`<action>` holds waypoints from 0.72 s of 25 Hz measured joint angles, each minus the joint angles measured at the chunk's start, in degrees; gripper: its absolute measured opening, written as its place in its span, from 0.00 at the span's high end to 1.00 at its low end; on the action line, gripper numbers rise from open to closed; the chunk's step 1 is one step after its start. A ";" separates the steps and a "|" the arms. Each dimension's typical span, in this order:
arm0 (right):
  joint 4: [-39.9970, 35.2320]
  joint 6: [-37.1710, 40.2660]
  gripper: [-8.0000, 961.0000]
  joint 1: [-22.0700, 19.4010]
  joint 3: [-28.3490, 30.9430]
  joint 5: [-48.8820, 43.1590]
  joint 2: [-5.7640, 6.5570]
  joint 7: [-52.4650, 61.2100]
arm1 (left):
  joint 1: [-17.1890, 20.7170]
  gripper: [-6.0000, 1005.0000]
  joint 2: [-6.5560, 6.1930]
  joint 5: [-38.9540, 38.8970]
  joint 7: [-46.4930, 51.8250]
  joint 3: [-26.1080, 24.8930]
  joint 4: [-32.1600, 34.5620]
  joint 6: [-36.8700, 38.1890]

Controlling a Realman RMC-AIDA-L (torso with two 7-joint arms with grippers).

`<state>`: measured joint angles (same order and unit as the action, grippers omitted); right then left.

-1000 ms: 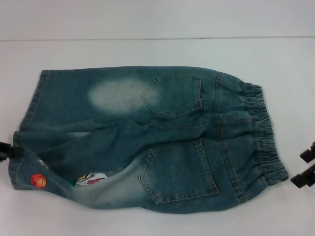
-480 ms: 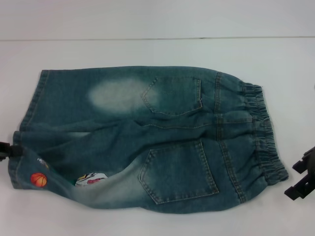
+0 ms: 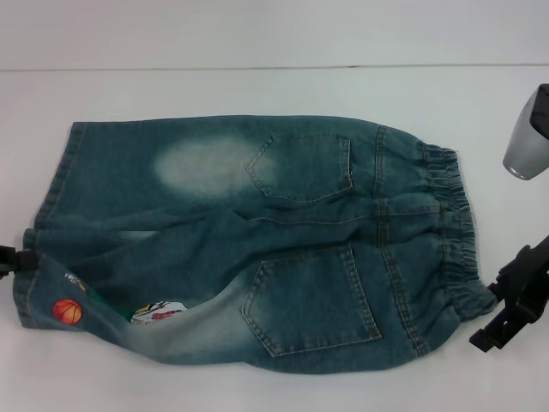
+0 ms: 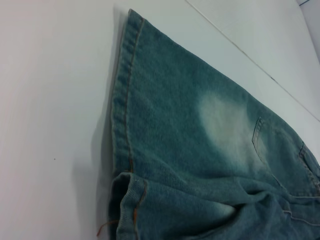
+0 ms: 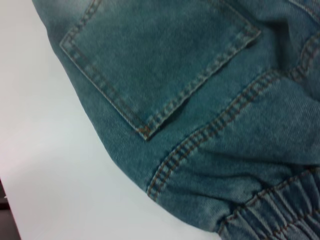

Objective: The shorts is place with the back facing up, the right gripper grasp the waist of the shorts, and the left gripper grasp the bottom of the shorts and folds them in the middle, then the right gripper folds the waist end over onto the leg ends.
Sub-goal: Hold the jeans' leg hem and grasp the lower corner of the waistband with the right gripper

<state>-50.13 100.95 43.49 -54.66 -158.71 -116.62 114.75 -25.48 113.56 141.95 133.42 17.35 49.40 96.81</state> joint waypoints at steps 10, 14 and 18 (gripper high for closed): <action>-0.49 0.12 0.09 0.48 1.17 3.77 0.72 -0.46 | -0.01 0.96 0.02 -0.01 -0.54 -0.03 -0.41 -0.09; -0.50 0.39 0.09 0.56 1.22 4.15 0.79 -1.01 | -0.01 0.96 0.03 -0.01 -0.68 -0.03 -0.61 -0.35; -0.60 0.40 0.09 0.62 1.23 4.18 0.79 -1.27 | -0.01 0.96 0.05 -0.01 -0.70 -0.03 -0.62 -0.38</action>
<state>-50.72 101.35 44.11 -53.43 -154.54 -115.83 113.47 -25.49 113.61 141.93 132.71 17.32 48.78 96.43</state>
